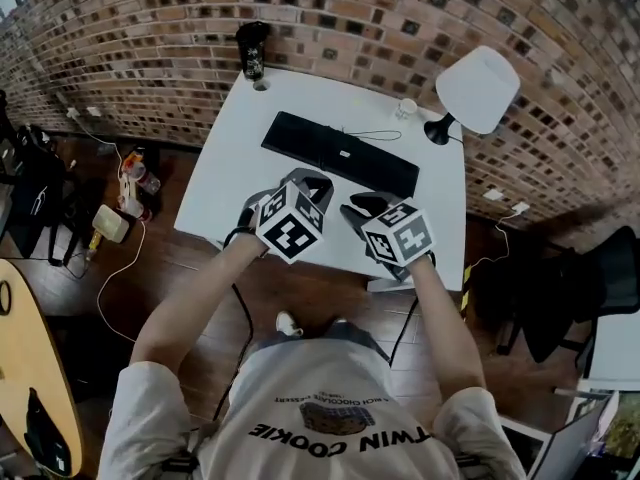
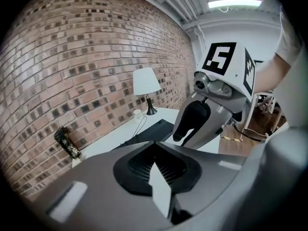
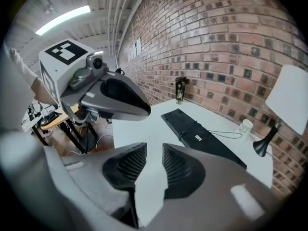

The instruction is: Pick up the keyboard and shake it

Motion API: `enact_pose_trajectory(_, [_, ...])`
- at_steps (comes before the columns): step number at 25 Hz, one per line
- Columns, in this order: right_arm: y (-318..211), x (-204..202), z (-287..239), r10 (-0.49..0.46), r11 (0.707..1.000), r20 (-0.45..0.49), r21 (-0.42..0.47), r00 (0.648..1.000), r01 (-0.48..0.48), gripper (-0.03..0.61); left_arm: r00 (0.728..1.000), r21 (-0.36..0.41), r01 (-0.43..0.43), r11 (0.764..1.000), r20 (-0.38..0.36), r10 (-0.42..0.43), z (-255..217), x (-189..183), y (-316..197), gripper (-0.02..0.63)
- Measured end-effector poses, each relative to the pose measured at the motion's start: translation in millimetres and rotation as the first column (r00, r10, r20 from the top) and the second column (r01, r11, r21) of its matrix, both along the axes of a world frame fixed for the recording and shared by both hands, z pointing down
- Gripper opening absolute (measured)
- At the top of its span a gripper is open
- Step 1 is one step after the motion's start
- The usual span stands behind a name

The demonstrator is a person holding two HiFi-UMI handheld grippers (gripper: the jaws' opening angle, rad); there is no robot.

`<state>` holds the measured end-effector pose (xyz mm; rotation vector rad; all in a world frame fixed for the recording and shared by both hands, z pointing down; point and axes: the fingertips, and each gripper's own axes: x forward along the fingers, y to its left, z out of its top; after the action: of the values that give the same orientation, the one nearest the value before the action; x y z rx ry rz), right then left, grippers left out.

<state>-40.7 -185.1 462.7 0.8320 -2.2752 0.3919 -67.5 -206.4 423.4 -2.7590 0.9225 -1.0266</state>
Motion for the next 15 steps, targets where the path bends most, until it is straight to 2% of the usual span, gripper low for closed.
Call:
enact_pose_trajectory(4, [23, -6, -18, 0.047, 0.998, 0.087, 0.039, 0.995, -0.05, 0.075, 0.992, -0.012, 0.103, 0.995, -0.068, -0.104, 0, -8, 27, 0.006])
enact_pose_trajectory(8, [49, -4, -29, 0.062, 0.995, 0.148, 0.071, 0.987, -0.073, 0.053, 0.967, -0.056, 0.208, 0.976, -0.139, -0.214, 0, -8, 53, 0.006])
enact_pose_trajectory(15, [99, 33, -36, 0.074, 0.988, 0.211, 0.116, 0.975, -0.1, 0.01, 0.923, -0.093, 0.312, 0.946, -0.206, -0.325, 4, 31, 107, 0.006])
